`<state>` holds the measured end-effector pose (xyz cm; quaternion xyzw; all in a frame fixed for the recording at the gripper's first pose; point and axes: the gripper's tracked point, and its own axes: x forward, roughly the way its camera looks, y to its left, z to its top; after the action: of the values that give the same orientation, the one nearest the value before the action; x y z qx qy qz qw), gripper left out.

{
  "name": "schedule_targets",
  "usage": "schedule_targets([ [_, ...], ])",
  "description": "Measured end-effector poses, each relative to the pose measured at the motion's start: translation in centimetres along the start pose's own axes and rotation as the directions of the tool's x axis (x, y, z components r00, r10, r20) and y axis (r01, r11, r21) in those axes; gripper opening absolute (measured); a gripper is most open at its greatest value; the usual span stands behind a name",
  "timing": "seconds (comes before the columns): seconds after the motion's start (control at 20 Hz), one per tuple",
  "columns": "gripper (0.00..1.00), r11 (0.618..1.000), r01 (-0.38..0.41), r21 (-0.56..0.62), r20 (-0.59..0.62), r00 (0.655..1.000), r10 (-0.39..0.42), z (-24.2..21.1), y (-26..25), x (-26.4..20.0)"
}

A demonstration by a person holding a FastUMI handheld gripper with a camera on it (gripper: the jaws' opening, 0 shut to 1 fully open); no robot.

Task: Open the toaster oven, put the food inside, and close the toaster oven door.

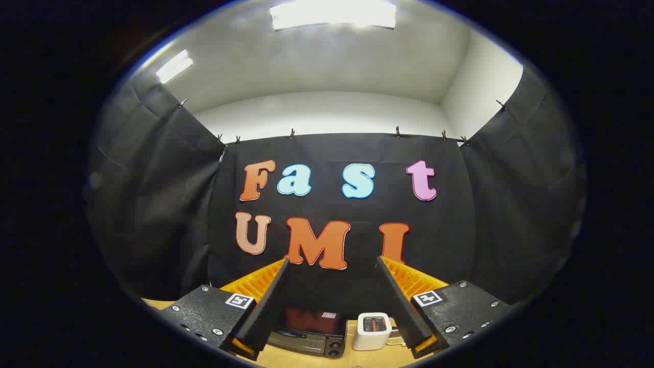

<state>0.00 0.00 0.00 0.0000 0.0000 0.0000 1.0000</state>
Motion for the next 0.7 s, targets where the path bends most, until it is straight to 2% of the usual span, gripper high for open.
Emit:
schedule_targets([
  [0.7, 0.98, 1.000, -0.014, -0.008, 0.011, 1.000, 0.014, 0.2, 0.4, -1.2],
])
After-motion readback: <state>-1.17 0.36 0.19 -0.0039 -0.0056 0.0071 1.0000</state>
